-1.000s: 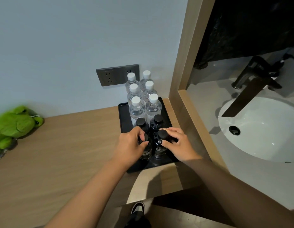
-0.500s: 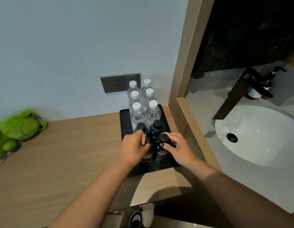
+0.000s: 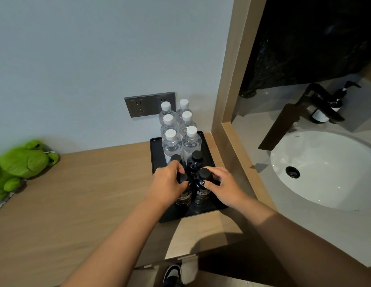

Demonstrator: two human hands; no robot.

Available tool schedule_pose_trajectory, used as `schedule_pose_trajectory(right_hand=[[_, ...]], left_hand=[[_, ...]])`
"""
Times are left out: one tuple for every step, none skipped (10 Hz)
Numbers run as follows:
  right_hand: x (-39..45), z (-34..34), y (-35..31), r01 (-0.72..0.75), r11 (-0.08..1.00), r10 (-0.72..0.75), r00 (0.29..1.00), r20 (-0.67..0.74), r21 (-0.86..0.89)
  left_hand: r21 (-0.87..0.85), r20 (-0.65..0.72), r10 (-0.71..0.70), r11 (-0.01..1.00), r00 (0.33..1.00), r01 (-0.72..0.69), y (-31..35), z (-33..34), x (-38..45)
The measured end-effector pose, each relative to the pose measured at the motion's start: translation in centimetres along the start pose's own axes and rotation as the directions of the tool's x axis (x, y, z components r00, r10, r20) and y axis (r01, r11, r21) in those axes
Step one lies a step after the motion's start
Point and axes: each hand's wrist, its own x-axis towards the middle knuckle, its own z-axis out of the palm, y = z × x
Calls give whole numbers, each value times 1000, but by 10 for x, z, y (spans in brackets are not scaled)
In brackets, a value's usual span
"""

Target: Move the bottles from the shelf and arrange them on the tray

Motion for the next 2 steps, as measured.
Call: schedule_pose_trajectory(right_hand=[[-7, -5, -9, -31, 999, 31, 999, 22, -12], [-15, -12, -18, -38, 999, 38, 999, -13, 1]], left_hand=[[33, 30, -15, 999, 999, 14, 2, -4, -6], [47, 34, 4, 999, 999, -6, 7, -9, -14]])
